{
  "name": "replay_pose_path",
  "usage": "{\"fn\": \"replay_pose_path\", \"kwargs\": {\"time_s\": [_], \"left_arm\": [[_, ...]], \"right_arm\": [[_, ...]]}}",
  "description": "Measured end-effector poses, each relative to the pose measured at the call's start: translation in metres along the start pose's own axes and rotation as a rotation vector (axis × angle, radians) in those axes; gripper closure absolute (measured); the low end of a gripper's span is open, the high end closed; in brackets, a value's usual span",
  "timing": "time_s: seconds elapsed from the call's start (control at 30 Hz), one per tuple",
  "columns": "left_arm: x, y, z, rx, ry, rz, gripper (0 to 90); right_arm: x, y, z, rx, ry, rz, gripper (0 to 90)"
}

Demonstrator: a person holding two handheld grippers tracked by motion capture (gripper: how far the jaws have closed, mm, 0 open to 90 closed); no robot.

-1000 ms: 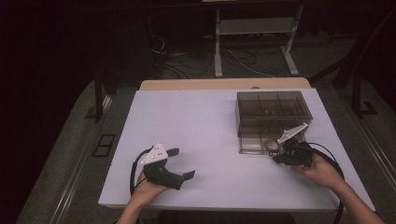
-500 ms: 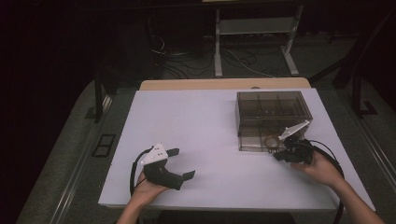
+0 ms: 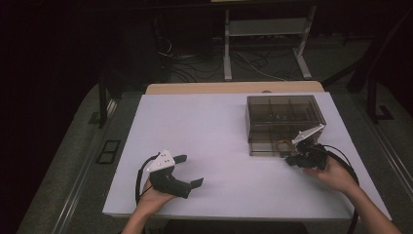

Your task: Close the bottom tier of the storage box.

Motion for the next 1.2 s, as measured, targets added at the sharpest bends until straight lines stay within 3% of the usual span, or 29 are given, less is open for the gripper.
{"fn": "replay_pose_path", "kwargs": {"time_s": [1.2], "left_arm": [[0.000, 0.000, 0.001, -0.001, 0.001, 0.000, 0.0]], "right_arm": [[-0.005, 0.012, -0.019, -0.061, -0.005, -0.038, 88.9]]}}
Point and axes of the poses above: each handheld gripper's, and its own axes: x roughly backward along the jaws, y roughly out of its top, z roughly to its left, the point moved 6 cm from there along -x, roughly forward along the jaws, and after that the axes turned 1 degree about z, right-handed, at the moved point
